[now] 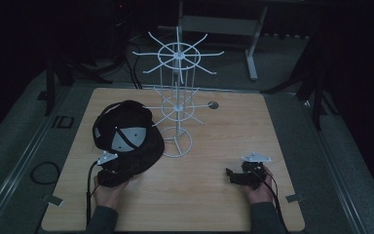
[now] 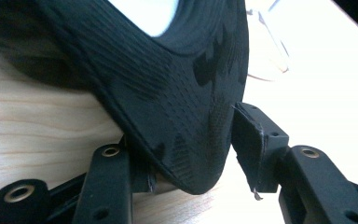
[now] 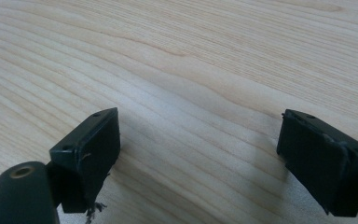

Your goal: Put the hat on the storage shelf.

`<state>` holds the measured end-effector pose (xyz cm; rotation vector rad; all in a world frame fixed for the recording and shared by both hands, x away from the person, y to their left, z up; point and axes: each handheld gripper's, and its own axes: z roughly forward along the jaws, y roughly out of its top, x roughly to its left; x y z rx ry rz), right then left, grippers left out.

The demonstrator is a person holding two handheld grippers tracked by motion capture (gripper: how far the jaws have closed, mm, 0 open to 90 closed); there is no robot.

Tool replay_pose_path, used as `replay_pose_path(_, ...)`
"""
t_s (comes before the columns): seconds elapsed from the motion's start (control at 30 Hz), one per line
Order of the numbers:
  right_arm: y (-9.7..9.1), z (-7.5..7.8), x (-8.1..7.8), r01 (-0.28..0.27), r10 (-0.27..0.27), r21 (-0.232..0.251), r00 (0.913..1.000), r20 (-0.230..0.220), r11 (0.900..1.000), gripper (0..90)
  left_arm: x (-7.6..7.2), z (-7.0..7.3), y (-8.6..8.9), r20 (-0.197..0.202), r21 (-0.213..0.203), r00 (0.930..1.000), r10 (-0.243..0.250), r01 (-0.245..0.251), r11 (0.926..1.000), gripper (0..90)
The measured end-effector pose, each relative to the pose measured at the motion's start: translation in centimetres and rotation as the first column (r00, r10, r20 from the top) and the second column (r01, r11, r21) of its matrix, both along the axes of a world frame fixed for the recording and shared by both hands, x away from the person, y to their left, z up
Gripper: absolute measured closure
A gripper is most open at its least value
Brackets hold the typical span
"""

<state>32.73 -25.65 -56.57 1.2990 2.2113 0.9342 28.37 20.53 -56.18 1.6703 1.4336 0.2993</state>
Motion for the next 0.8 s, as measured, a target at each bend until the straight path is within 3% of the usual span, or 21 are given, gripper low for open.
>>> replay_pose_path(0.2,0.0,0.0,0.0,0.000,0.000,0.000,1.0000,0.000,1.0000,12.9,0.2,-0.7,-1.1,-0.040,0.039,0.9991,-0.012,0.014,0.9992,50.9)
replay_pose_path(0.33,0.0,0.0,0.0,0.000,0.000,0.000,1.0000,0.000,1.0000,12.9,0.2,-0.6,-1.2,-0.027,0.038,0.9996,-0.008,0.009,0.9992,58.7)
replay_pose_path(0.53,0.0,0.0,0.0,0.000,0.000,0.000,1.0000,0.000,1.0000,12.9,0.0,-0.2,-0.6,-0.003,-0.032,0.9997,-0.023,0.023,0.9992,69.0)
replay_pose_path(0.67,0.0,0.0,0.0,0.001,-0.001,0.000,1.0000,-0.001,1.0000,12.9,-0.1,0.2,-0.4,0.016,-0.096,0.9990,-0.043,0.044,0.9944,74.3)
replay_pose_path(0.8,0.0,0.0,0.0,0.002,-0.002,0.001,1.0000,-0.003,1.0000,12.9,-0.1,0.9,-0.5,0.030,-0.107,0.9980,-0.055,0.058,0.9925,76.3)
